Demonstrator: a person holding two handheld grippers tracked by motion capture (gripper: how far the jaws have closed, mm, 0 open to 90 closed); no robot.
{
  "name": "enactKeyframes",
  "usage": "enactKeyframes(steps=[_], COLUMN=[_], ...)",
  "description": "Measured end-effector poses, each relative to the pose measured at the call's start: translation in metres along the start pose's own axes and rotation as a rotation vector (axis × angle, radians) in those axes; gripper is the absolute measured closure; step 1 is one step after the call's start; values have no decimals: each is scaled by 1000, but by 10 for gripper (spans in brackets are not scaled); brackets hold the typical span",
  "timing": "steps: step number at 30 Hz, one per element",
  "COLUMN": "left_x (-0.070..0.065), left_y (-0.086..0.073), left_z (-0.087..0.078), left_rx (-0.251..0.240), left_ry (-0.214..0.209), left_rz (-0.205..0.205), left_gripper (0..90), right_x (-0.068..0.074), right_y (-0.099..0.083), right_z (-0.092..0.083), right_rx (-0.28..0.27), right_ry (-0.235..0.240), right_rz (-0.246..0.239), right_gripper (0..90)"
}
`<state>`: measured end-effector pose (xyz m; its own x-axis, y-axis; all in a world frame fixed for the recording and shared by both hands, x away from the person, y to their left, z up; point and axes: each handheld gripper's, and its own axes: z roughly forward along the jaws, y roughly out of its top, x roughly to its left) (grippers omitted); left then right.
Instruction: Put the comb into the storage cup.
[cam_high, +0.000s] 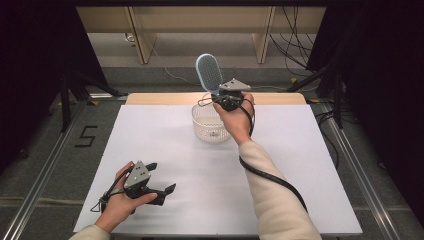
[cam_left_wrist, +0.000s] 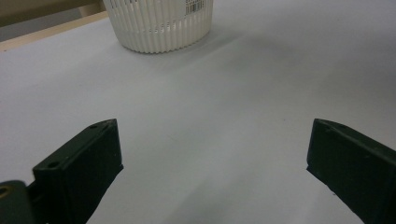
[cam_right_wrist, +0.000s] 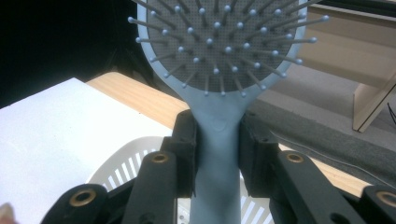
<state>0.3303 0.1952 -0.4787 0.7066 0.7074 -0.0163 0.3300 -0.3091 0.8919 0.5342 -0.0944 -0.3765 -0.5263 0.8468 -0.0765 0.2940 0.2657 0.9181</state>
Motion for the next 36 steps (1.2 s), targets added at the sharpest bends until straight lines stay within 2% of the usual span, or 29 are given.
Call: enactKeyframes(steps=[36], left_x=[0], left_y=[0], left_z=[0], left_rx=[-1], left_ry=[-2], left_rz=[-1], left_gripper=[28], right_x=[1], right_y=[-12], right_z=[8], right_rx=[43], right_ry=[3], right_rz=[-22], right_gripper=[704])
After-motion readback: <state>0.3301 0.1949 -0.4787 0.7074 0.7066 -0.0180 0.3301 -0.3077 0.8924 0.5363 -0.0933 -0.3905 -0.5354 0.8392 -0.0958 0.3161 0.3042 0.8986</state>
